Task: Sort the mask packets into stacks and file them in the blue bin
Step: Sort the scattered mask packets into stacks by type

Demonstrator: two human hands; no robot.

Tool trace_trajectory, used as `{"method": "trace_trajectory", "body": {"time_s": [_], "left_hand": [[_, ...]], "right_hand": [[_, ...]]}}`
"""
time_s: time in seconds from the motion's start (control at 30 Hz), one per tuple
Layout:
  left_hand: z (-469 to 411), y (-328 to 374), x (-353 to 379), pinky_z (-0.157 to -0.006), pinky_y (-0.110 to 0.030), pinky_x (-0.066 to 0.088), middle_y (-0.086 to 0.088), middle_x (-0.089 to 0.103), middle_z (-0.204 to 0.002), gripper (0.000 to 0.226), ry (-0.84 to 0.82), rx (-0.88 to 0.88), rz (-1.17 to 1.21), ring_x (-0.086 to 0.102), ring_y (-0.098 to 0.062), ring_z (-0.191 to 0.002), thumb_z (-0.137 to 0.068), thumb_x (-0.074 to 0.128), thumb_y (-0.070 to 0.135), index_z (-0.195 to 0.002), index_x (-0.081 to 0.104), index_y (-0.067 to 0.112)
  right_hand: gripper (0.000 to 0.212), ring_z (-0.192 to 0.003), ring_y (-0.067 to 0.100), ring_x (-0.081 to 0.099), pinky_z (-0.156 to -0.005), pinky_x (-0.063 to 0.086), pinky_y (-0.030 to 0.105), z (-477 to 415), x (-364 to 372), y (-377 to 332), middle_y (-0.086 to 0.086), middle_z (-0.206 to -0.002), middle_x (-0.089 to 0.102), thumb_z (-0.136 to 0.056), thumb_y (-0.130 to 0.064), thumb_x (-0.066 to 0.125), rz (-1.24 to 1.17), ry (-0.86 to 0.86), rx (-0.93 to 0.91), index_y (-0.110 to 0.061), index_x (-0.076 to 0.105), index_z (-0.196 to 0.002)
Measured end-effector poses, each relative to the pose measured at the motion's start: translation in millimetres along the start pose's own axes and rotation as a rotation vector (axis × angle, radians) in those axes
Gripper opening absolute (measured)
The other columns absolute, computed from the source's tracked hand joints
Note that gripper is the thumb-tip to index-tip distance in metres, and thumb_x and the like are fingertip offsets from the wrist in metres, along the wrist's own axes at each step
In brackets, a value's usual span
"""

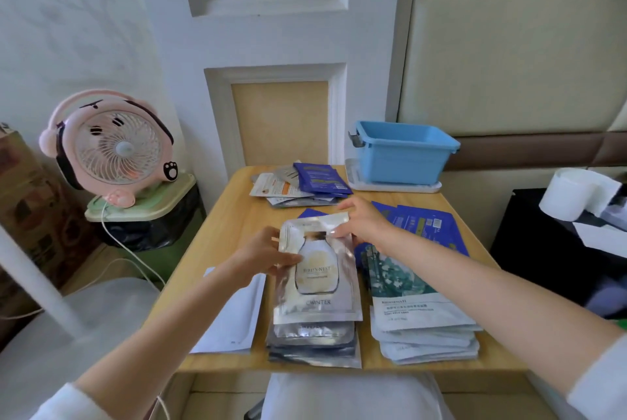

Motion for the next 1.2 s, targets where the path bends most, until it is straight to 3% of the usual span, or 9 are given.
{"method": "trace_trajectory", "body": {"time_s": [0.07,0.17,0.3,0.5,0.6,0.67,0.77,0.97,1.2], "left_hand": [[0,-7,2,-0.07,-0.023,0.055,-0.004,0.053,-0.11,0.078,0.065,-0.035,-0.34,0.059,-0.018,-0.092,-0.075,0.077,0.026,-0.136,0.032,0.008],[3,-9,13,-0.103,-0.033,0.031,-0.008,0.031,-0.136,0.097,0.166,0.23,-0.884,0.032,-0.025,-0.124,-0.065,0.076,0.053,-0.142,0.027,0.021],[6,-18,37,-0.106,-0.036,0.031,-0.001,0.029,-0.13,0.078,-0.204,0.344,-0.93,0.028,-0.023,-0.123,-0.064,0.078,0.052,-0.127,0.037,0.031],[-1,-14,40,-0.104,-0.038,0.035,-0.002,0.028,-0.125,0.086,-0.312,0.313,-1.053,0.029,-0.021,-0.116,-0.068,0.075,0.053,-0.134,0.028,0.025],[-26,9,14,-0.078,-0.023,0.048,-0.002,0.053,-0.116,0.039,-0.413,0.183,-0.686,0.053,-0.018,-0.103,-0.087,0.064,0.028,-0.122,0.052,0.015],[-67,25,-21,-0.066,-0.021,0.045,-0.004,0.063,-0.105,0.021,-0.073,0.244,-0.55,0.057,-0.017,-0.092,-0.091,0.058,0.021,-0.11,0.057,0.01],[-127,27,-68,-0.078,-0.032,0.042,-0.011,0.056,-0.119,0.029,0.452,0.298,-0.785,0.053,-0.025,-0.104,-0.09,0.049,0.01,-0.119,0.047,0.009],[-211,-16,-89,-0.097,-0.036,0.037,-0.007,0.048,-0.13,0.037,0.467,0.263,-1.293,0.045,-0.027,-0.117,-0.091,0.044,0.011,-0.128,0.046,0.016],[-196,15,-101,-0.076,-0.033,0.042,-0.004,0.066,-0.097,0.018,0.686,0.611,-1.295,0.058,-0.025,-0.09,-0.085,0.058,0.006,-0.101,0.058,0.013]], "right_hand": [[0.046,-0.072,0.019,0.059,-0.063,0.054,0.033,3,6,-1,-0.003,-0.09,0.051,-0.075,-0.001,0.073,0.203,-0.033,-0.056,-0.021,0.051,-0.111],[0.028,-0.08,0.013,0.052,-0.058,0.042,0.02,8,12,0,-0.016,-0.075,0.047,-0.077,-0.006,0.071,0.511,-0.09,-0.167,-0.017,0.067,-0.102],[0.023,-0.087,0.011,0.046,-0.06,0.039,0.023,8,17,5,-0.014,-0.082,0.048,-0.08,-0.01,0.069,0.67,-0.116,-0.216,-0.018,0.068,-0.101],[0.022,-0.08,0.007,0.05,-0.079,0.047,0.033,11,31,-7,-0.01,-0.089,0.053,-0.082,-0.022,0.067,0.694,-0.292,-0.412,-0.024,0.067,-0.104],[0.021,-0.085,0.01,0.05,-0.082,0.047,0.033,3,33,-8,-0.008,-0.093,0.055,-0.087,-0.023,0.062,0.76,-0.345,-0.409,-0.02,0.067,-0.107],[0.018,-0.085,0.006,0.053,-0.082,0.047,0.029,-9,26,-12,-0.009,-0.094,0.058,-0.087,-0.022,0.062,0.67,-0.283,-0.416,-0.02,0.069,-0.104],[0.019,-0.081,0.003,0.053,-0.078,0.044,0.025,-30,13,-18,-0.006,-0.097,0.063,-0.087,-0.018,0.063,0.547,-0.15,-0.4,-0.021,0.067,-0.105],[0.02,-0.089,0.009,0.057,-0.08,0.045,0.024,-75,-4,-5,-0.003,-0.109,0.063,-0.087,-0.018,0.065,0.526,-0.042,-0.332,-0.021,0.065,-0.106],[0.021,-0.088,0.009,0.056,-0.083,0.046,0.025,-101,-10,-7,-0.003,-0.107,0.063,-0.087,-0.015,0.064,0.421,0.033,-0.294,-0.02,0.065,-0.107]]}}
Point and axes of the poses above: each hand's wrist, its own z-axis away from the middle knuckle, its own x-axis out of the palm, y = z × x, the point moved 3 cm from there along -z, towards the middle knuckle
